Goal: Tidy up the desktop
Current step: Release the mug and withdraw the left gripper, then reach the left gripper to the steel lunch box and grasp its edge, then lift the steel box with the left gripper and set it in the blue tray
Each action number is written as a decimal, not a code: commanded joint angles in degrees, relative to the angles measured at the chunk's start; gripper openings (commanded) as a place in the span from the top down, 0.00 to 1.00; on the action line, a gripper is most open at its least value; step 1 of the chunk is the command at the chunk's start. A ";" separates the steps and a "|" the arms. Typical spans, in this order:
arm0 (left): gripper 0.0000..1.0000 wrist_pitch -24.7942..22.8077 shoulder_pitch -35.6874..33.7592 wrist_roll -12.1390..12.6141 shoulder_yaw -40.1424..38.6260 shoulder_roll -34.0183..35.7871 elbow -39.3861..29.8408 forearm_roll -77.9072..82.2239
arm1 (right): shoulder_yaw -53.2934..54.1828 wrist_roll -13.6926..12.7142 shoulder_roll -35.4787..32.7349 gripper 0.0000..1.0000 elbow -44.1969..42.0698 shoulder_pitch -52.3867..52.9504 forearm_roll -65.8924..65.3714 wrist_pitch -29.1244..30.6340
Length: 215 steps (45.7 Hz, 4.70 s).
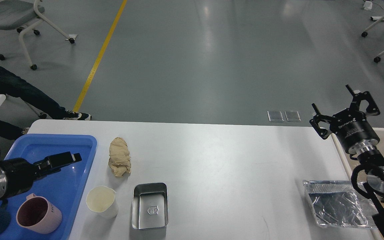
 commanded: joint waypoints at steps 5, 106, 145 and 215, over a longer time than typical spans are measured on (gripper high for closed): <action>0.14 -0.27 5.65 -0.43 0.06 -0.44 -1.67 0.09 | -0.09 0.00 0.43 0.00 -0.08 -0.01 -0.01 0.00; 0.52 7.73 15.15 1.24 4.98 -30.94 11.86 0.09 | 0.08 0.00 -0.10 0.00 0.01 -0.01 -0.01 0.09; 1.00 8.96 14.36 -1.22 4.81 -32.79 12.30 -0.43 | 0.08 0.00 -0.01 0.00 0.01 -0.01 -0.01 0.00; 1.00 -4.75 -13.59 2.47 6.13 2.71 -1.41 -11.24 | -0.36 0.00 1.31 0.00 -0.61 1.66 -2.56 -0.44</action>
